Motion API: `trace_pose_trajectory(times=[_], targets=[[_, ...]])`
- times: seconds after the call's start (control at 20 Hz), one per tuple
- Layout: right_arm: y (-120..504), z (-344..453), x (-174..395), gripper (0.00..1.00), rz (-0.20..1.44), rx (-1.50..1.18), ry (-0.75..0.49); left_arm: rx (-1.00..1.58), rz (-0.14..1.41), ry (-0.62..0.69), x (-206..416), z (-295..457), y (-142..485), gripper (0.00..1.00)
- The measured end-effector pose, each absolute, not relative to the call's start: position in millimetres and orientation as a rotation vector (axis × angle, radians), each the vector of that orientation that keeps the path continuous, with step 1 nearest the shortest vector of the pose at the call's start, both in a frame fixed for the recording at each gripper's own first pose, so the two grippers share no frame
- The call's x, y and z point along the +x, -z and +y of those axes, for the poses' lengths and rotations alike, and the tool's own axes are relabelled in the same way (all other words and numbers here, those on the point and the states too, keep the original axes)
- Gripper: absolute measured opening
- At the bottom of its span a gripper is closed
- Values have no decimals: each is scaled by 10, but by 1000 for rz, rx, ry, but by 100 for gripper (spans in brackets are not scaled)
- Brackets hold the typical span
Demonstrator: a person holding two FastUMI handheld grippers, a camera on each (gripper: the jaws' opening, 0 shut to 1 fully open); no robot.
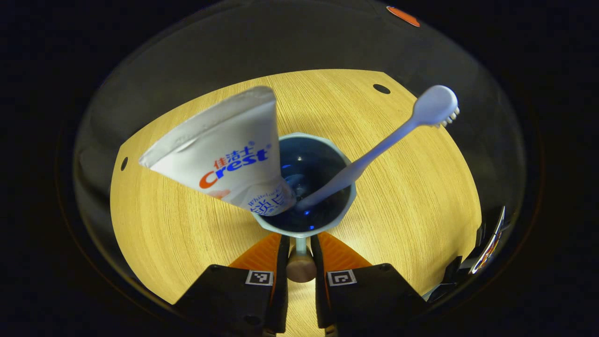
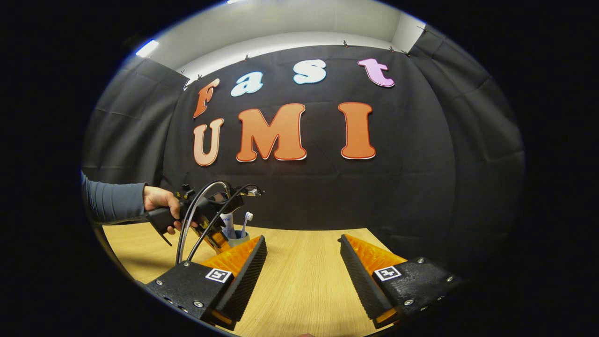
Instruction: Put the toothbrush and toothpaste on the desktop into the cup, then pick up the cup and place it on the coaster on the desktop.
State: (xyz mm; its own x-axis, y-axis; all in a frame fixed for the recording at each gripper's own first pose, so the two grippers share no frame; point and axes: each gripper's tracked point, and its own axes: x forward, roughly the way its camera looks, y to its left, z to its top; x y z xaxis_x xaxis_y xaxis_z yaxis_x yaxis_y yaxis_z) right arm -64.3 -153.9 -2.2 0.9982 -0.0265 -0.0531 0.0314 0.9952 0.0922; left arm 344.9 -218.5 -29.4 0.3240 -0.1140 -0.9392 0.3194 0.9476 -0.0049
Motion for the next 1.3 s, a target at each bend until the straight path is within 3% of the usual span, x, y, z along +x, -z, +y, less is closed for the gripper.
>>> trace_pose_trajectory(times=[0.2, 0.4, 0.45, 0.6, 0.8, 1.3], targets=[[55, -1585, -658, 95, 62, 113, 36, 178, 1228, 274, 3671, -1905, 491, 28], [119, -1572, -638, 95, 81, 127, 35, 220, 1197, 257, 3482, -1760, 329, 34], [140, -1537, -632, 100, 91, 135, 24, 234, 1170, 256, 3529, -1762, 209, 39], [149, -1475, -568, 96, 104, 155, 10, 250, 1108, 260, 3605, -1803, -169, 77], [100, -1374, -494, 96, 81, 128, -1, 262, 951, 228, 3539, -1625, -533, 100], [-21, -1016, -290, 96, 50, 100, -44, 256, 494, 136, 3319, -1043, -1586, 100]])
